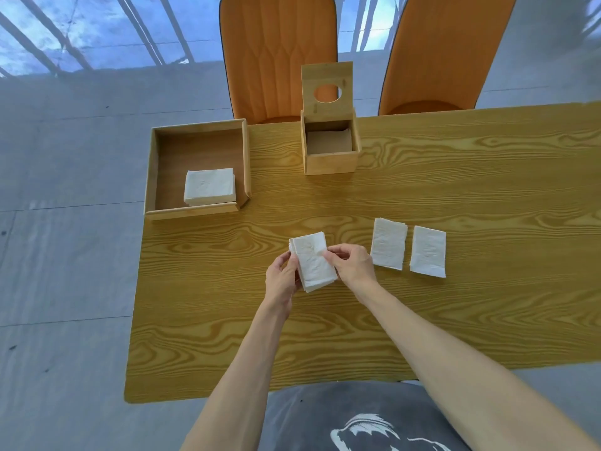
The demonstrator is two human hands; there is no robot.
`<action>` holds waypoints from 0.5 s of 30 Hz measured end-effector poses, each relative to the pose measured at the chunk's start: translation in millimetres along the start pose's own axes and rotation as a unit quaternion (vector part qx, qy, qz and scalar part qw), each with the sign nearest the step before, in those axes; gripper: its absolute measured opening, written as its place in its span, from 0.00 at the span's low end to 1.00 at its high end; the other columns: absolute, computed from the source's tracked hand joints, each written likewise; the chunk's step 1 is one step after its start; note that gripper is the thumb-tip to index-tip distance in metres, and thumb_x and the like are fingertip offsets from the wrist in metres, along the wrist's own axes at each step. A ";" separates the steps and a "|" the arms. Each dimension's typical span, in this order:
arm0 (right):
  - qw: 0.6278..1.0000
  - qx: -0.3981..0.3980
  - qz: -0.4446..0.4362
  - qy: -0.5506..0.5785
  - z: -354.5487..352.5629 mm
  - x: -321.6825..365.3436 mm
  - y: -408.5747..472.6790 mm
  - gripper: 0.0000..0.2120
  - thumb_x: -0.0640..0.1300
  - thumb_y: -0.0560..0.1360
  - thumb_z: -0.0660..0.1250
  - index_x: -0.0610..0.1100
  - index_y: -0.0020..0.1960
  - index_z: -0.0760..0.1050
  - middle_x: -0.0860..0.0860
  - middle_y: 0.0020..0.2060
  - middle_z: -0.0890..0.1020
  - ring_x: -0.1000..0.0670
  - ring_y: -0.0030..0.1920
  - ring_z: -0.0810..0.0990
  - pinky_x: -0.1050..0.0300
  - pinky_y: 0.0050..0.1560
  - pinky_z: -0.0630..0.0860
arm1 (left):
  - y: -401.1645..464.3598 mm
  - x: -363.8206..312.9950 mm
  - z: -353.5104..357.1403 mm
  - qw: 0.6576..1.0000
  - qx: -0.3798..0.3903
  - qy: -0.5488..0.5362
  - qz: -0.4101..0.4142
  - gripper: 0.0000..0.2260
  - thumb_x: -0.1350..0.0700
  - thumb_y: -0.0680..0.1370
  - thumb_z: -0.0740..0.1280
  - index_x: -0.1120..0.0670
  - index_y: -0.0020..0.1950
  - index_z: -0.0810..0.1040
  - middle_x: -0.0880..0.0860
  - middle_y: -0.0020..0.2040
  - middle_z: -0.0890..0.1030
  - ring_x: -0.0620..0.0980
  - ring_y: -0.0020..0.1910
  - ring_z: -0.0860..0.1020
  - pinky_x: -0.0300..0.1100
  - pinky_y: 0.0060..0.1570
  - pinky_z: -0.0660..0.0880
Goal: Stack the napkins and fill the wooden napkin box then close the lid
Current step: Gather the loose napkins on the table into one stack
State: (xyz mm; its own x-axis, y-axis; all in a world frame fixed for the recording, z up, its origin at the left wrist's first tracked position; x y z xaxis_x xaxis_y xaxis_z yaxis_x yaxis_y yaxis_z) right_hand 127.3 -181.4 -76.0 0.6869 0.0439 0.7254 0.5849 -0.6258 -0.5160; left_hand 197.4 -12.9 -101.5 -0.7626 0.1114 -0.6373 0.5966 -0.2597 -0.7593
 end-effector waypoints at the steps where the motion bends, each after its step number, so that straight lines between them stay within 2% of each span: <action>1: 1.000 -0.013 -0.005 -0.016 -3.0 1.0 -0.6 0.13 0.51 0.73 0.74 0.44 0.54 0.84 0.50 0.49 0.86 0.51 0.50 0.83 0.50 0.53 0.81 | -1.0 1.0 2.4 1.000 0.006 -0.003 -0.003 0.15 0.54 0.81 0.66 0.55 0.67 0.75 0.53 0.51 0.85 0.50 0.46 0.85 0.46 0.42 0.81; 5: 0.998 -0.034 -0.009 -0.052 -14.3 2.6 -2.7 0.11 0.51 0.74 0.73 0.46 0.52 0.84 0.51 0.48 0.86 0.51 0.50 0.82 0.52 0.51 0.80 | -3.9 2.8 12.8 1.000 0.029 -0.001 -0.002 0.20 0.60 0.77 0.72 0.56 0.67 0.74 0.54 0.53 0.85 0.51 0.47 0.86 0.43 0.39 0.82; 9: 0.994 -0.045 -0.016 -0.093 -27.1 1.8 -5.0 0.10 0.51 0.74 0.72 0.47 0.53 0.83 0.53 0.47 0.85 0.54 0.48 0.81 0.58 0.45 0.76 | -3.2 5.2 16.2 1.000 0.010 0.005 0.000 0.21 0.63 0.76 0.72 0.57 0.68 0.73 0.54 0.53 0.85 0.53 0.51 0.85 0.47 0.44 0.81; 13: 0.984 -0.132 0.009 -0.117 -63.6 -6.6 -5.5 0.11 0.50 0.77 0.69 0.46 0.56 0.81 0.51 0.49 0.85 0.49 0.50 0.83 0.57 0.44 0.73 | -1.2 7.9 24.7 1.000 0.010 0.011 -0.003 0.19 0.63 0.76 0.72 0.56 0.66 0.73 0.53 0.51 0.85 0.52 0.50 0.84 0.47 0.46 0.82; 15: 0.973 -0.175 0.021 -0.150 -83.4 -9.4 -6.3 0.13 0.50 0.79 0.66 0.46 0.60 0.78 0.49 0.55 0.82 0.46 0.52 0.82 0.56 0.44 0.71 | 0.7 9.2 30.2 1.000 0.011 0.016 -0.004 0.18 0.63 0.76 0.72 0.55 0.65 0.73 0.53 0.51 0.84 0.52 0.51 0.84 0.48 0.46 0.82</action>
State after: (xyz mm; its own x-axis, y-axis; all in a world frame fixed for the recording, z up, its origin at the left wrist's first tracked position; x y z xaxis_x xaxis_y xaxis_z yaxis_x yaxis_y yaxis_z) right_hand 81.1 -242.8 -41.5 0.8328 0.2043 0.5145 0.4061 -0.8570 -0.3172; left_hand 183.3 -41.1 -103.9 -0.7592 0.1444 -0.6346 0.5841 -0.2790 -0.7622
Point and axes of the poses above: each hand's wrist, its own y-axis towards the middle knuckle, its own z-axis out of the palm, x = y × z, the point moved 9 cm from there along y, towards the middle knuckle
